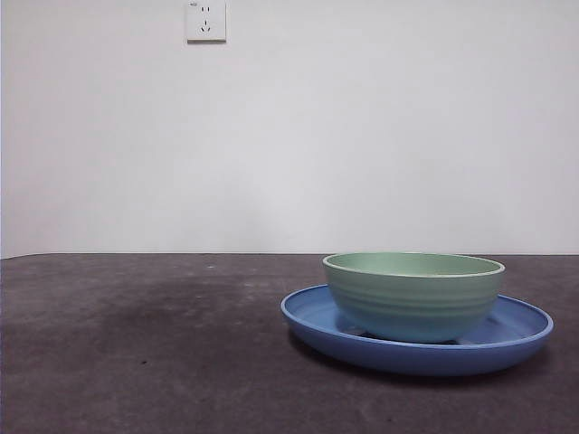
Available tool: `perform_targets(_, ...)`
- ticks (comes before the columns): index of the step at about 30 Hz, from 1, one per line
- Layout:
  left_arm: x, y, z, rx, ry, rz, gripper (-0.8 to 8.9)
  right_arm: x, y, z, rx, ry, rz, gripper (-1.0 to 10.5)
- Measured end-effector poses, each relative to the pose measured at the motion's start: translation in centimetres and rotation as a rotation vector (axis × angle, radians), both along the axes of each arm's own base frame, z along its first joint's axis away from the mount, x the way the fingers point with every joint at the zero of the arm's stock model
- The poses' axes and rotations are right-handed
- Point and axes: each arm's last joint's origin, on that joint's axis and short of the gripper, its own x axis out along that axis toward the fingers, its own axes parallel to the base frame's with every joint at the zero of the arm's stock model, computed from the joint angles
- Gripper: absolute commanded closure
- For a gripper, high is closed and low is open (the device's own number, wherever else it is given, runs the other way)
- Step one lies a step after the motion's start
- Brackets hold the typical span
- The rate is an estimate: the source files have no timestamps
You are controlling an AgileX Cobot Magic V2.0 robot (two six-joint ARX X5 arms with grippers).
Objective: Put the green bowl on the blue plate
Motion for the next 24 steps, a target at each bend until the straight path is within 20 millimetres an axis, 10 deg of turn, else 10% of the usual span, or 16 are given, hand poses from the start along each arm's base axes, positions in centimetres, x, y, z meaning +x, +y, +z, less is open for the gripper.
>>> perform_targets(11, -2.5, 1.4, -6.1, -0.129, 0.06, -0.032, 0.59, -0.1, 0.0, -0.2, -0.006, 0.017, 0.0, 3.3)
perform_targets(24, -2.7, 1.6, -5.9, -0.155, 0.05, -0.023, 0.59, 1.4, -0.5, -2.4, -0.071, 0.326, -0.247, 3.3)
